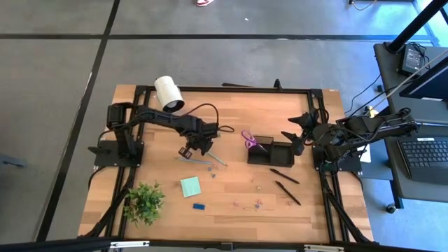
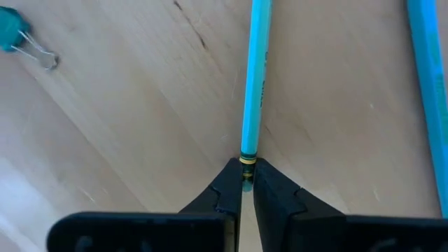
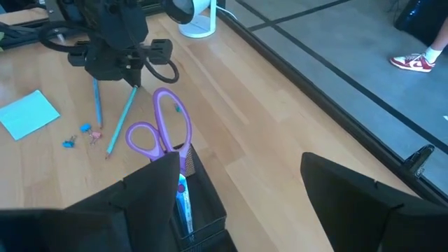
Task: Pick and place office supplies into organizer
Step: Put the light blue pencil into the black desk organizer
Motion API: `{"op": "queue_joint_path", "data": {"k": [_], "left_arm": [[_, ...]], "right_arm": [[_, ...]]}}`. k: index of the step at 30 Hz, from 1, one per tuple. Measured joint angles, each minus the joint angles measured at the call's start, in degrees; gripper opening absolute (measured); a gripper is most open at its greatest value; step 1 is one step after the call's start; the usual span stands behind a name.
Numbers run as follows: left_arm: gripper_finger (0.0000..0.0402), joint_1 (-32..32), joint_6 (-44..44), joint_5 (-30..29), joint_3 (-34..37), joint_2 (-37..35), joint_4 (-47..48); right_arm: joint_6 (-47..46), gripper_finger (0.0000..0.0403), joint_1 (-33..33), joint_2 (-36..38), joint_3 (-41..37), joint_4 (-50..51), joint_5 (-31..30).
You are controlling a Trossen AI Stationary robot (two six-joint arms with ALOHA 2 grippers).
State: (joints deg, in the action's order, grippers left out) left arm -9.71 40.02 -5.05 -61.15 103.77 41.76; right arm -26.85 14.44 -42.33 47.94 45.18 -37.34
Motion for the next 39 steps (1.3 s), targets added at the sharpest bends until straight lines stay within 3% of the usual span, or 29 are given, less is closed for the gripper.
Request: {"op": "queue_joint_path", "data": {"k": [9,20,29,39], "left_arm": [[0.0018,0.73,-1.16,-7.78,-3.16,-8.48,-0.34],[0.0018,1.85,8.66,-20.04,-9.41,-16.33,-0.67],[0.0018,4.05,24.2,-30.87,-10.75,-17.62,-8.64],[0.0018,6.95,47.65,-32.99,-10.8,-17.62,-27.38]], "right_arm": [[-0.7,0.03,0.0,-0.02,-0.02,-2.3,-0.07],[-10.84,0.03,0.0,-0.02,-0.02,-4.28,-0.48],[-12.7,0.03,0.0,-0.04,-0.02,-10.09,-0.53],[-16.97,0.0301,-0.02,-0.41,-0.02,-22.33,-0.24]]}}
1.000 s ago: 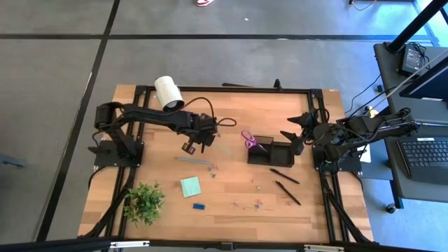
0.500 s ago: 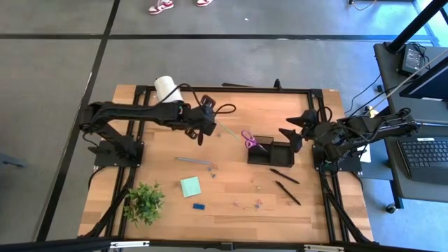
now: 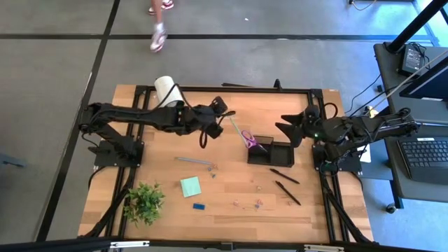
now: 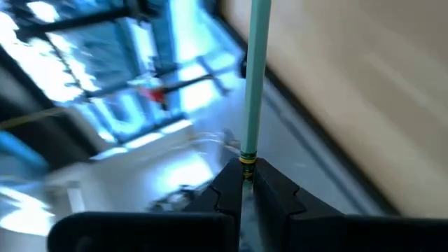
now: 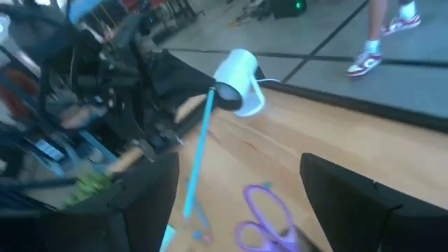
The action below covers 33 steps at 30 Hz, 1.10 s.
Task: Pick and place office supplies into organizer
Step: Put the light blue pencil into the black desk organizer
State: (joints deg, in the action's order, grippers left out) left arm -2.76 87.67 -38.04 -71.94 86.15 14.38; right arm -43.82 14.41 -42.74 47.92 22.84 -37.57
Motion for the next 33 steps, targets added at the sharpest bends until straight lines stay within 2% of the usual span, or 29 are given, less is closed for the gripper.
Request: {"op": "queue_joint_path", "data": {"k": [5,10,13,20,25,33], "left_arm": [[0.0018,0.93,10.87,0.53,-0.02,0.0,-11.74],[0.0018,1.68,16.31,4.49,-0.02,0.0,-16.75],[0.0018,2.08,17.9,5.27,-0.02,0.0,-17.43],[0.0018,3.13,24.52,6.7,-0.02,0.0,-17.54],[0.0018,3.55,27.55,7.58,-0.02,0.0,-18.13],[0.0018,3.53,27.63,7.56,-0.02,0.0,-21.08]], "right_arm": [[-3.68,0.0301,0.0,-1.97,0.0,-2.5,4.54],[-1.41,0.0301,-0.65,-6.61,-0.02,-7.74,4.81],[0.65,0.0301,-2.54,-8.81,-0.02,-12.01,7.19],[0.86,0.0301,-8.79,-13.0,0.0,-21.01,19.33],[0.82,0.0301,-11.91,-17.18,0.02,-23.99,22.72],[1.46,0.03,-14.1,-22.76,0.02,-33.31,27.77]]}}
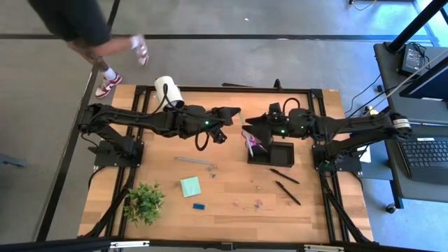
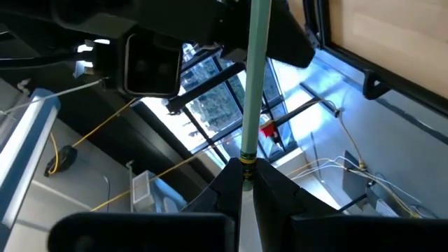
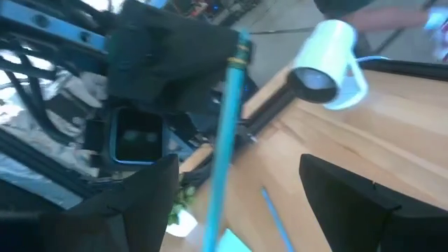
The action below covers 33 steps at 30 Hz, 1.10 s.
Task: Pick and place office supplies into organizer
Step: Put the light blue pencil into the black desk organizer
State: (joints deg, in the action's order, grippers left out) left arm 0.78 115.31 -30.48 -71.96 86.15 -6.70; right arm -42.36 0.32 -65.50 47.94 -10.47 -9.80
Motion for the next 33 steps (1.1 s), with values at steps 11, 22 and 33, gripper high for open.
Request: {"op": "queue_joint_path", "data": {"k": [11,22,33], "left_arm": [[0.0018,0.0,-0.02,0.0,0.0,0.0,0.02],[0.0018,0.0,2.95,-0.35,0.0,0.0,0.03],[0.0018,0.0,4.78,-0.47,0.0,0.0,0.02]], "right_arm": [[-0.54,0.0235,-0.22,-1.54,0.0,-2.22,1.03],[-0.56,0.0135,-0.22,-1.52,0.0,-2.18,1.01],[0.97,0.01,-0.22,-1.5,0.0,-2.11,1.01]]}}
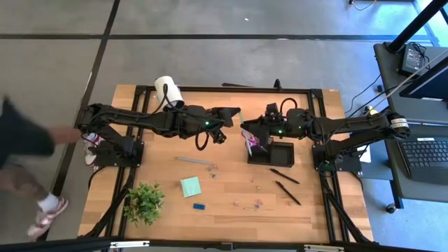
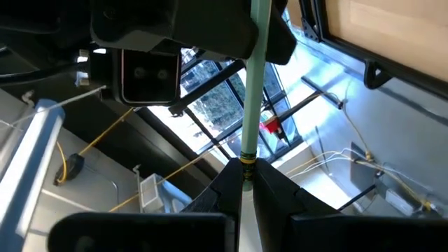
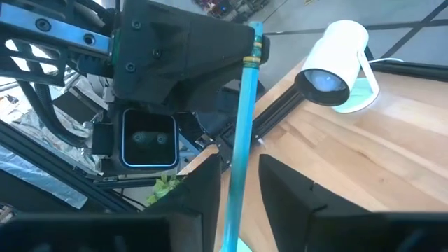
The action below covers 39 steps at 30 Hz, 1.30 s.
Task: Pick and place office supplies into organizer
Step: Put the light blue pencil into the black desk organizer
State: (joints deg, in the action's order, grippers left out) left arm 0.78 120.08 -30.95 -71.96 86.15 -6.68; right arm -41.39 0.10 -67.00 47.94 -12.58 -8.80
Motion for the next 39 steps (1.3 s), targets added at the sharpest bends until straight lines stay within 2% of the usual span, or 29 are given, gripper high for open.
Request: {"op": "queue_joint_path", "data": {"k": [3,8,15,19,24,29,39], "left_arm": [[0.0019,0.0,3.14,-0.02,0.0,0.0,0.0],[0.0036,0.0,3.64,-0.04,0.0,0.0,0.0],[0.0052,0.0,3.23,-0.04,0.0,0.0,0.0],[0.0049,0.0,1.0,-0.42,0.0,0.0,0.0],[0.0048,-0.02,-1.38,-4.11,0.0,0.0,0.0],[0.0048,0.0,-9.04,-5.54,0.0,0.0,0.0],[0.0045,-0.83,-23.61,-5.55,0.0,0.0,0.74]], "right_arm": [[0.51,0.0093,0.0,0.0,0.0,0.0,0.0],[1.18,0.007,0.0,0.02,0.0,0.0,0.0],[3.01,0.0008,0.0,0.02,0.0,0.0,0.0],[2.87,0.0017,0.0,0.02,0.0,0.0,-0.07],[2.89,0.0013,0.0,0.02,0.0,0.16,-0.07],[3.11,0.0006,0.0,0.02,0.0,0.77,-0.07],[4.67,0.0027,0.02,0.82,0.0,1.41,-0.09]]}}
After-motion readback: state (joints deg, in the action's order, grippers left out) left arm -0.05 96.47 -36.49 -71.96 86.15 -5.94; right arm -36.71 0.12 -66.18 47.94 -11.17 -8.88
